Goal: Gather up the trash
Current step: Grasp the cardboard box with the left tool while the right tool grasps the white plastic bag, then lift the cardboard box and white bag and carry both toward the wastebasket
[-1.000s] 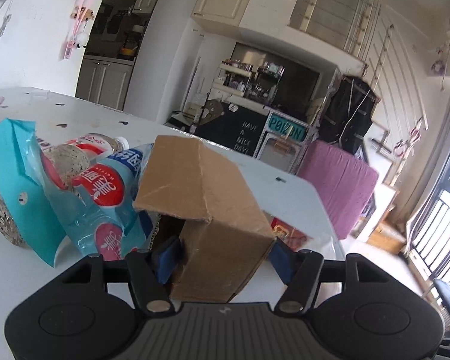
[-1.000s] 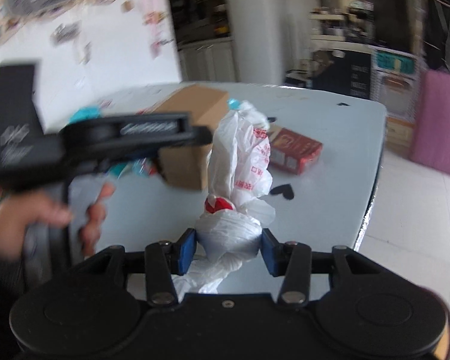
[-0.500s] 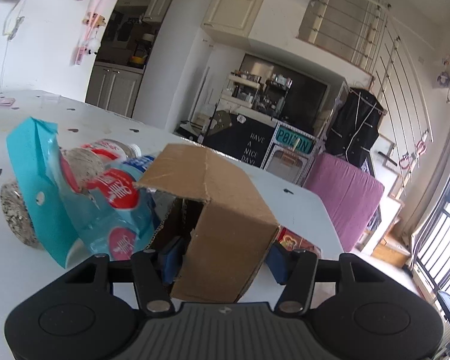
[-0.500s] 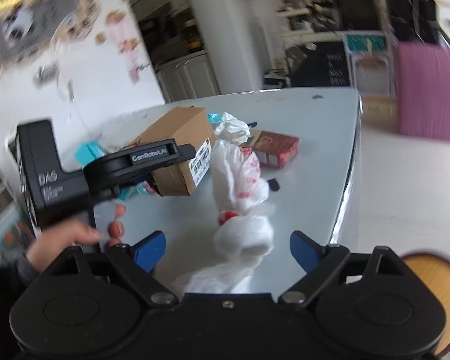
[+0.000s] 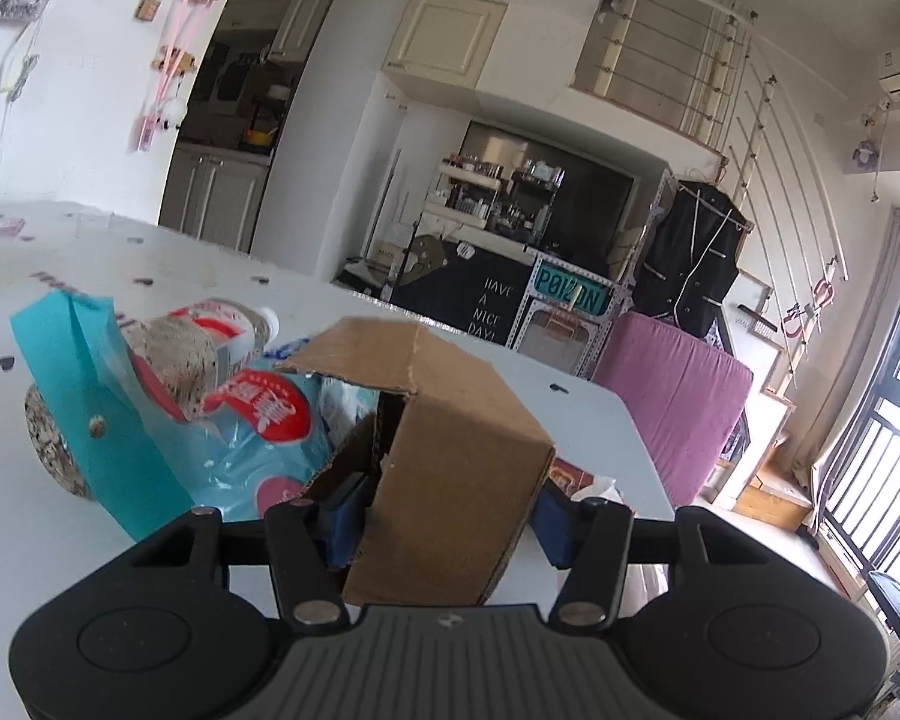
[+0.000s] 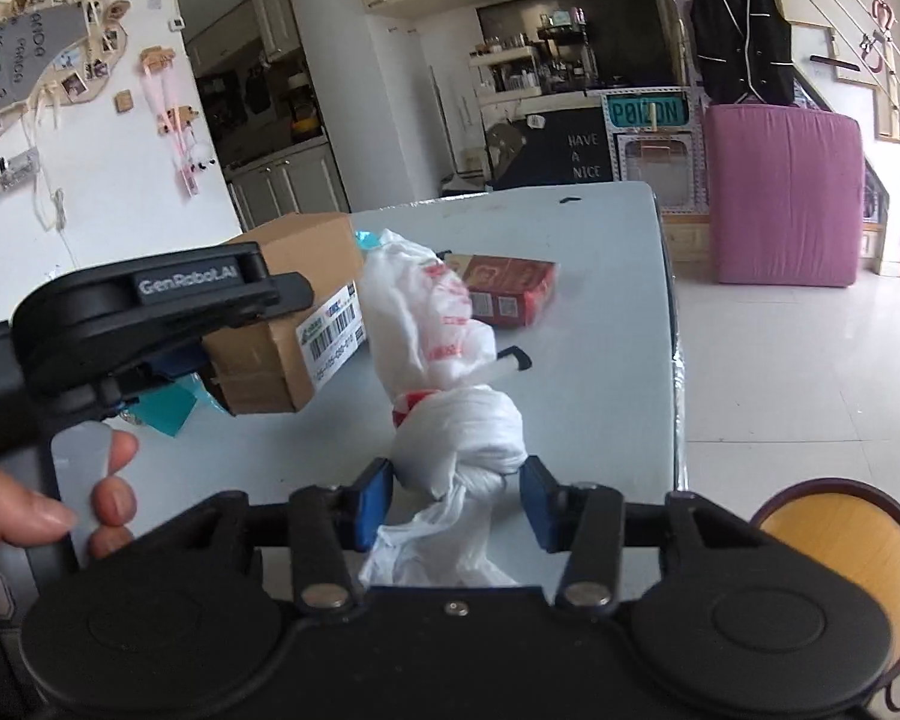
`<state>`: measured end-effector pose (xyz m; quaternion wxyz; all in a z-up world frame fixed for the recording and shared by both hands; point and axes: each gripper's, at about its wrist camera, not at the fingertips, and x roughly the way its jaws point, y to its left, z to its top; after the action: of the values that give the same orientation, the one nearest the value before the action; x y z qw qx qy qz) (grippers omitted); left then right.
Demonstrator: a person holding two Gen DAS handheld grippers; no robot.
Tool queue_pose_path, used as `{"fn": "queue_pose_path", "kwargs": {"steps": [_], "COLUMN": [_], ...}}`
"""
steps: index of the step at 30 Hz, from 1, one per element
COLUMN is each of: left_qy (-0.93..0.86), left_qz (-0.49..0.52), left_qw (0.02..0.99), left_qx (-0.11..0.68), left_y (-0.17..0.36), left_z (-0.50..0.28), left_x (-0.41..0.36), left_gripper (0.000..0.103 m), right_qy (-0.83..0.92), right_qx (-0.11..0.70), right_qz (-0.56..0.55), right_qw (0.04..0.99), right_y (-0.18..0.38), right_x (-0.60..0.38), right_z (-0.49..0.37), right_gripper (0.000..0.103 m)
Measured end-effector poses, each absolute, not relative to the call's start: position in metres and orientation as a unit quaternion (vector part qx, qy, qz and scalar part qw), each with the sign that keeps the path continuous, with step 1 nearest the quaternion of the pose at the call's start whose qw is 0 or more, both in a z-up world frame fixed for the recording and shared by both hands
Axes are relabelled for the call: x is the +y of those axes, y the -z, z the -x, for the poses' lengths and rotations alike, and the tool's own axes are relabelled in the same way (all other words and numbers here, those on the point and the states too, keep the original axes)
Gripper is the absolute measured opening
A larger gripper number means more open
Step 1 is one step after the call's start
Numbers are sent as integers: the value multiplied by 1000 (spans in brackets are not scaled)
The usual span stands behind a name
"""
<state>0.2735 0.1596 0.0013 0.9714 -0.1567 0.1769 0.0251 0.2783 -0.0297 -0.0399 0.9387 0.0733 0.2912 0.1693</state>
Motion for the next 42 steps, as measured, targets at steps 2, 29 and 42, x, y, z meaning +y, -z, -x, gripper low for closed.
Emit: {"fn": "queue_pose_path", "kwargs": {"steps": [2, 29, 42], "left_qy": [-21, 20, -22], "left_qz": [152, 75, 134], "left_qw": [974, 973, 963], "left_qx": [169, 219, 233], "left_y": [-3, 9, 14], "left_z": [-270, -267, -295], "left_x": [158, 116, 119], "left_gripper": [56, 68, 61], "right_qy": [-173, -166, -150], "right_qx": [287, 246, 257], "right_qz": [-82, -85, -89], "right_qw": [939, 951, 950], "right_y": [38, 9, 19], "right_x": [-36, -90, -87], "right_z": [-280, -278, -285], "right_gripper": [46, 45, 45]}}
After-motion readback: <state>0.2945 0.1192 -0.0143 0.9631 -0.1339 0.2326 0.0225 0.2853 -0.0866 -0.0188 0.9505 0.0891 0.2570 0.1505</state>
